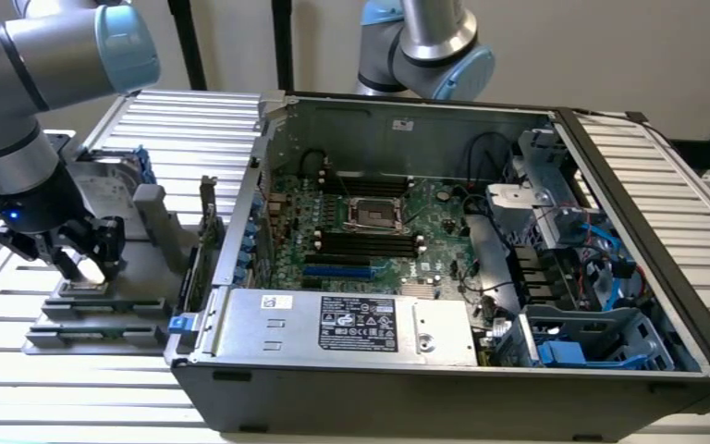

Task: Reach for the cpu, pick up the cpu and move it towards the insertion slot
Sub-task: 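Pick up the cpu and move it towards the insertion slot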

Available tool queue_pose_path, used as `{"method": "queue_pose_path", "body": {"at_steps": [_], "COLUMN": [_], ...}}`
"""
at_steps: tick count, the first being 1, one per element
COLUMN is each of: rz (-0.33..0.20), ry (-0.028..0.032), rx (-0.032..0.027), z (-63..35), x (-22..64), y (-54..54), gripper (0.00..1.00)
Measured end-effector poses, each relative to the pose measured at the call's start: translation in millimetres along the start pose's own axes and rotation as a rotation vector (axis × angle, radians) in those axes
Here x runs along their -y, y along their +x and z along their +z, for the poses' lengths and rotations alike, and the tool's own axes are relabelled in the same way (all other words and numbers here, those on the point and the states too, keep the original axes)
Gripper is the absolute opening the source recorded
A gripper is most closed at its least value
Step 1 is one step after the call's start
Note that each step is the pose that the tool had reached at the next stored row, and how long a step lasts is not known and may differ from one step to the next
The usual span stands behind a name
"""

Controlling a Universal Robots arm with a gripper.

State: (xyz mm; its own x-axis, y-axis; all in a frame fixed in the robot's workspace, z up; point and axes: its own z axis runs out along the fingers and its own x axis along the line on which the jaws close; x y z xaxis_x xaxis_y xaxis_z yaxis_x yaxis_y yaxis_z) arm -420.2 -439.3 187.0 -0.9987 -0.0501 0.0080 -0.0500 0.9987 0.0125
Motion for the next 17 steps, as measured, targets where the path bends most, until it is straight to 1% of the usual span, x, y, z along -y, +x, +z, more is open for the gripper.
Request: {"method": "queue_pose_path", "body": {"at_steps": [12, 17], "rz": [0.000, 0.000], "ry": [0.0000, 0.0000], "rx": [0.0000, 0.0000], "z": [0.0, -1.7], "x": [0.0, 0.0], "y": [0.0, 0.0], "gripper": [0.54, 0.54]}}
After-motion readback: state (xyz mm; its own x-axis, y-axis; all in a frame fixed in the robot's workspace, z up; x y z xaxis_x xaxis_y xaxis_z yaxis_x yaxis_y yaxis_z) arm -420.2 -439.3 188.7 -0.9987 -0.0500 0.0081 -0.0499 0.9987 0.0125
